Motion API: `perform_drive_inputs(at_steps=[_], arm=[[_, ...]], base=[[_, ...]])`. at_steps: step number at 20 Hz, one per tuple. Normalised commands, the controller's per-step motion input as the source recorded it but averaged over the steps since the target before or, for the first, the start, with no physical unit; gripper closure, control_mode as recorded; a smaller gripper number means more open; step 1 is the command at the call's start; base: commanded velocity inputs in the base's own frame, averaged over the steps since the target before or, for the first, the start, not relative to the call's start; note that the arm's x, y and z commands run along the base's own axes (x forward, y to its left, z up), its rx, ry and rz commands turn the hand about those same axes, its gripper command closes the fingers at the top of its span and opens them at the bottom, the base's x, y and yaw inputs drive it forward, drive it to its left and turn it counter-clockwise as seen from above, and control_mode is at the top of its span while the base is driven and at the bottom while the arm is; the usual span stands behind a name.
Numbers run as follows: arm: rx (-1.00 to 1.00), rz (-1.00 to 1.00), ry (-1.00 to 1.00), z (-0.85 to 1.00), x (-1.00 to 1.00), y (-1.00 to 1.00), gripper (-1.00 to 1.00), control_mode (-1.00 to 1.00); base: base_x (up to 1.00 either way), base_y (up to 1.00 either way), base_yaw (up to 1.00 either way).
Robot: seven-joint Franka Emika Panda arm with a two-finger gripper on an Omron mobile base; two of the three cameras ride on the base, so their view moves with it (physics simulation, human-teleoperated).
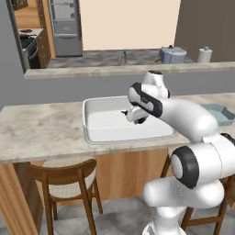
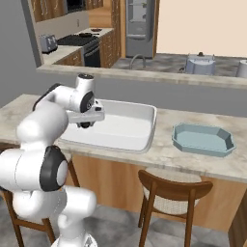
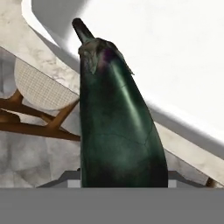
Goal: Place the cold items (carrot and eggplant) from the fridge in one tupperware on the dining counter. Place the warm items (kebab skewer and hot dog) in the stove area in another tupperware.
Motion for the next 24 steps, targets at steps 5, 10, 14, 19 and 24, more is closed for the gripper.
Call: perform_drive_inputs(at_steps=[5, 10, 14, 19, 24], arm=[[0.00, 0.33, 0.35, -0.32, 0.79, 0.00, 1.00, -1.00], [-0.02, 0.27, 0.07, -0.19, 0.65, 0.00, 1.00, -1.00], [-0.09, 0.19, -0.03, -0.31, 0.49, 0.01, 1.00, -1.00], [-0.04, 0.10, -0.15, -0.31, 0.50, 0.04, 1.00, -1.00], [-0.05, 0.04, -0.12, -0.41, 0.57, 0.13, 1.00, -1.00]], base=[[0.00, 0.00, 0.00], [0.00, 0.00, 0.00], [0.00, 0.00, 0.00], [0.00, 0.00, 0.00], [0.00, 0.00, 0.00]])
